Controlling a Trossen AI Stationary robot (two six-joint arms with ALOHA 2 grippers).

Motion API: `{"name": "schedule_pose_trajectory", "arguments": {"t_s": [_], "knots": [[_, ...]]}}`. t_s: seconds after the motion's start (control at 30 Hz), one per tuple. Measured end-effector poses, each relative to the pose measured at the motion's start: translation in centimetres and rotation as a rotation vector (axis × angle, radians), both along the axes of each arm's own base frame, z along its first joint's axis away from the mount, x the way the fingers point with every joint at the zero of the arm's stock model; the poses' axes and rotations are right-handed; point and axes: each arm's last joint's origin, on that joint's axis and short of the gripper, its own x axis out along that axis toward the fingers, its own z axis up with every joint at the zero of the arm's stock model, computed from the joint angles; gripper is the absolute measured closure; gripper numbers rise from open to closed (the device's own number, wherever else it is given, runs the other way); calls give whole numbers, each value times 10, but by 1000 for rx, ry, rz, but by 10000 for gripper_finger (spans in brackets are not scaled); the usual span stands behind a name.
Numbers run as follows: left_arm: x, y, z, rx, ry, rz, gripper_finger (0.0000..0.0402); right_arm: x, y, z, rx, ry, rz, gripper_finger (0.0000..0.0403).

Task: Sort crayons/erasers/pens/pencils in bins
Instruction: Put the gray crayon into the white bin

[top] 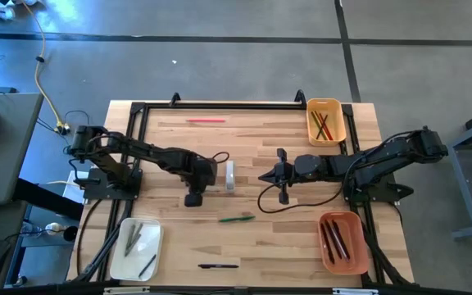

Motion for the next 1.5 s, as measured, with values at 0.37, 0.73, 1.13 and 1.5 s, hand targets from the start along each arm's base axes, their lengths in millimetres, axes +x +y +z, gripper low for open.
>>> {"name": "schedule_pose_trajectory", "arguments": {"t_s": [0.37,0.73,1.13,1.5], "knots": [[-18,-37,58,-152,54,-65,400,0,0,-1,-1,11,0,403],[-76,-118,99,-399,271,9,400,-1,0,-2,-1,18,-1,403],[-146,-189,84,-330,311,181,400,-1,3,-3,4,33,7,403],[-169,-186,26,-217,227,231,399,-1,5,-2,-2,21,18,403]]}}
